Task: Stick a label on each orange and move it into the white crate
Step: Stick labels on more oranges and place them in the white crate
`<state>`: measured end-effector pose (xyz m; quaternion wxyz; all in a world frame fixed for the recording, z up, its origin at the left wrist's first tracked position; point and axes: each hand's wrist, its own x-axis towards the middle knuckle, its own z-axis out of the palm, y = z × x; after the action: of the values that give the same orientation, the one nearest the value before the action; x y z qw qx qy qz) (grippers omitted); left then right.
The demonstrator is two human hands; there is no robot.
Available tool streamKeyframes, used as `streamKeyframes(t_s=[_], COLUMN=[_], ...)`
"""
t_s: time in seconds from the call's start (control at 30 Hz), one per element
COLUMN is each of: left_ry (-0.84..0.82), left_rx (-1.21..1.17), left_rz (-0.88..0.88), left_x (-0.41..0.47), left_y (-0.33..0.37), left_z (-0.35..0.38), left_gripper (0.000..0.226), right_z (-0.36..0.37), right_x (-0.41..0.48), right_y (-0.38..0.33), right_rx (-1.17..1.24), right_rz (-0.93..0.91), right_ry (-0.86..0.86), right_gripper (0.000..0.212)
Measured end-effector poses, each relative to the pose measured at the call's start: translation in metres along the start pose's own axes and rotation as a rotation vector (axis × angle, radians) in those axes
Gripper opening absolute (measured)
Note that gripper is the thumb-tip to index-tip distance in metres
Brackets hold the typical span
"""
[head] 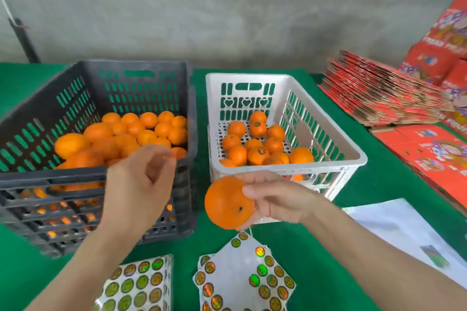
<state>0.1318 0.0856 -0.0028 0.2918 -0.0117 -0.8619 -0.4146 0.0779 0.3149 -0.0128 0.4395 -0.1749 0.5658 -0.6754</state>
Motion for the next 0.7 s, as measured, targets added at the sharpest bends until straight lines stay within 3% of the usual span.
streamKeyframes(t_s=[0.1, 0.2, 0.3, 0.4, 0.5, 0.57, 0.63, 0.7], left_ry=[-0.157, -0.388, -0.605, -0.766, -0.616, -0.478, -0.376, -0.292], left_rx=[-0.094, -0.232, -0.371, -0.691, -0.928, -0.878, -0.814, -0.823], left_rz=[-0.120, -0.331, -0.743, -1.068, -1.148, -1.153, -1.164, -1.205], left_x=[-0.024, -0.047, -0.069, -0.085, -0.094, -0.097, -0.096, -0.095], left_y=[0.011, 0.016, 0.013, 0.008, -0.003, -0.016, -0.027, -0.037], left_z=[0.029, 0.052, 0.074, 0.091, 0.101, 0.105, 0.102, 0.096], left_gripper=[0.009, 0.020, 0.052, 0.066, 0.061, 0.060, 0.067, 0.073], right_z=[-0.008, -0.016, -0.021, -0.022, -0.034, -0.051, -0.069, -0.077], right_x=[-0.014, -0.025, -0.032, -0.031, -0.026, -0.024, -0.022, -0.018], right_y=[0.025, 0.043, 0.056, 0.065, 0.076, 0.084, 0.099, 0.118], right_rx=[0.051, 0.079, -0.038, -0.269, -0.235, -0.249, -0.502, -0.785], right_rz=[0.104, 0.154, 0.084, 0.038, 0.027, 0.105, 0.268, 0.404], right_ry=[0.070, 0.113, 0.152, 0.187, 0.180, 0.280, 0.450, 0.496], right_gripper=[0.078, 0.055, 0.038, 0.048, 0.047, 0.035, 0.023, 0.022])
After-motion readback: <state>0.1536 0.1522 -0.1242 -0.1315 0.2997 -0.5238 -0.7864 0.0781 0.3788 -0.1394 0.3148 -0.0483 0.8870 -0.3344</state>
